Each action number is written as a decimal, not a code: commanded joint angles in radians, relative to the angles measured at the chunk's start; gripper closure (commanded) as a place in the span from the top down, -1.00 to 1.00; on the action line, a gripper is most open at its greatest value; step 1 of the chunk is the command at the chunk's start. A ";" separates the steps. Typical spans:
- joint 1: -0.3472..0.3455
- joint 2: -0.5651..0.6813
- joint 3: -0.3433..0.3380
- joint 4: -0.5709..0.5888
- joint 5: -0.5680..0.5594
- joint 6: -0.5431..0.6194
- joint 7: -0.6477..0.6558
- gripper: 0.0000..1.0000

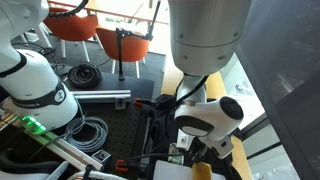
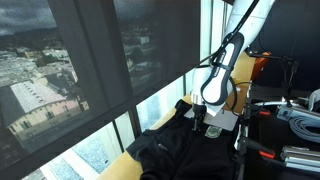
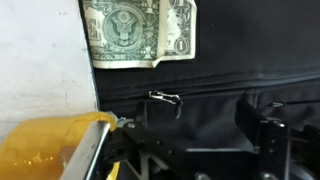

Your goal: Close the zipper on the black jumper.

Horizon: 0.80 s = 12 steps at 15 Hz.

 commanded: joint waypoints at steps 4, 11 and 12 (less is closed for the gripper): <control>0.003 0.017 -0.007 0.026 -0.002 0.010 -0.005 -0.29; 0.009 0.019 -0.018 0.034 -0.001 0.001 0.003 -1.00; 0.010 0.018 -0.020 0.033 -0.002 0.001 0.004 -0.96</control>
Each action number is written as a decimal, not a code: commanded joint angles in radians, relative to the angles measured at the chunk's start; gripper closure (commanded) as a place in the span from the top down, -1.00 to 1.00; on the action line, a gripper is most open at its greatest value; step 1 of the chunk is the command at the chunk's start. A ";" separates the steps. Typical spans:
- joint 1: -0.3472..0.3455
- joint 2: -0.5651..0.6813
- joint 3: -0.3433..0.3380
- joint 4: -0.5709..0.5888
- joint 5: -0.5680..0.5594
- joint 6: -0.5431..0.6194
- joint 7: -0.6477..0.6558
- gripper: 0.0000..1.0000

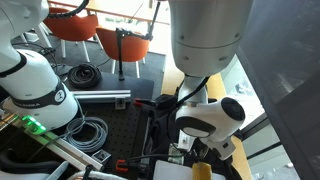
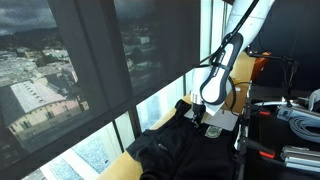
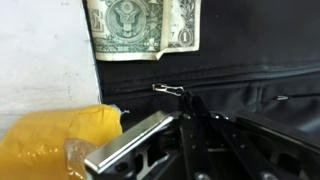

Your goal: Close the zipper on the black jumper.

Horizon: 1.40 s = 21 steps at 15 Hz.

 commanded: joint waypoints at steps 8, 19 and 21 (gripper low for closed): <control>0.058 0.005 -0.022 0.021 -0.006 0.016 0.022 -0.96; 0.300 -0.031 -0.114 0.094 -0.031 -0.170 0.156 -0.96; 0.362 -0.047 -0.137 0.119 -0.056 -0.241 0.209 -0.96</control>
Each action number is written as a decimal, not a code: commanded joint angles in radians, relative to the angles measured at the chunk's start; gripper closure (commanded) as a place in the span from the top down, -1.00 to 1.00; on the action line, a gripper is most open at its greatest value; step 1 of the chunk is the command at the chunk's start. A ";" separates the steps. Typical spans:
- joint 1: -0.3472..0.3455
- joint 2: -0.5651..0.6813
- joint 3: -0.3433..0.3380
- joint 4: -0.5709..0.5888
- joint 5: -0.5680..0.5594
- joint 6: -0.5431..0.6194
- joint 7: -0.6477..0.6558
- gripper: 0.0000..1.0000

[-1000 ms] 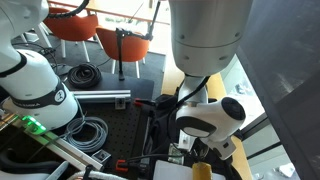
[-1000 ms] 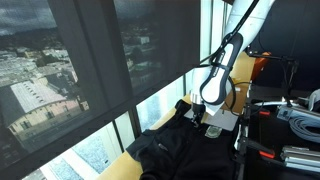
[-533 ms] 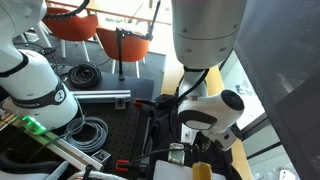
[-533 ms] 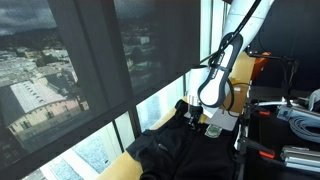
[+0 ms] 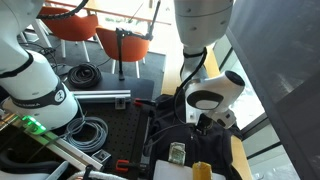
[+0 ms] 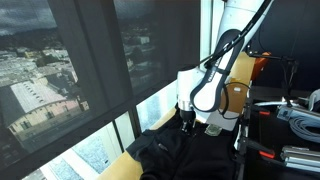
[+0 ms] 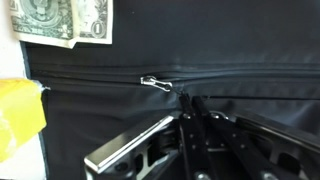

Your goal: Close the zipper on the black jumper.

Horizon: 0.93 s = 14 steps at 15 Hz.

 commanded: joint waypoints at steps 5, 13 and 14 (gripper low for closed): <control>0.189 -0.053 -0.041 0.101 -0.123 -0.227 0.196 -0.96; 0.259 -0.032 -0.004 0.183 -0.189 -0.317 0.269 -0.96; 0.267 -0.024 -0.001 0.197 -0.190 -0.324 0.273 -0.96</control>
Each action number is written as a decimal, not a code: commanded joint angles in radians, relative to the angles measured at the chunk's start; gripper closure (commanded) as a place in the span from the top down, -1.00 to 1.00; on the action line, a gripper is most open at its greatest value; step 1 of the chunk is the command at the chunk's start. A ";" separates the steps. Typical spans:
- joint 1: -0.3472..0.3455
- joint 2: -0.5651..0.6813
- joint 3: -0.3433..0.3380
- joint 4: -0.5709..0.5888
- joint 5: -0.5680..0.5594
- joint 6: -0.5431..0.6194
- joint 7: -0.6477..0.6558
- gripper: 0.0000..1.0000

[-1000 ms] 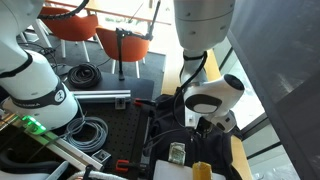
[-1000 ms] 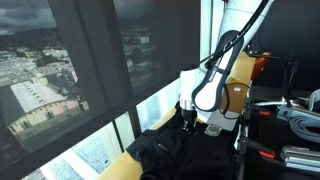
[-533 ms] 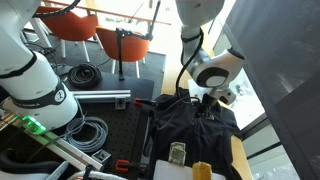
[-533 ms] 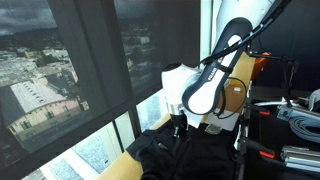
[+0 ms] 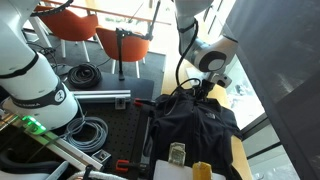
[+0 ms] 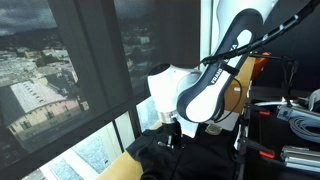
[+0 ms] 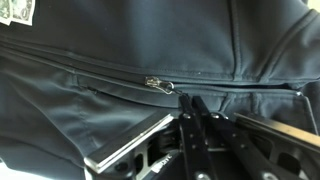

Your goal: Close the zipper on the black jumper.

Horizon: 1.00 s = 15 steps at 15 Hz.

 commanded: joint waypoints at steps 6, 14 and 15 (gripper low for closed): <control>0.040 0.068 0.045 0.153 -0.024 -0.093 0.046 -0.96; 0.036 0.175 0.096 0.304 -0.001 -0.138 0.021 -0.96; 0.037 0.187 0.103 0.320 0.001 -0.144 0.019 -0.96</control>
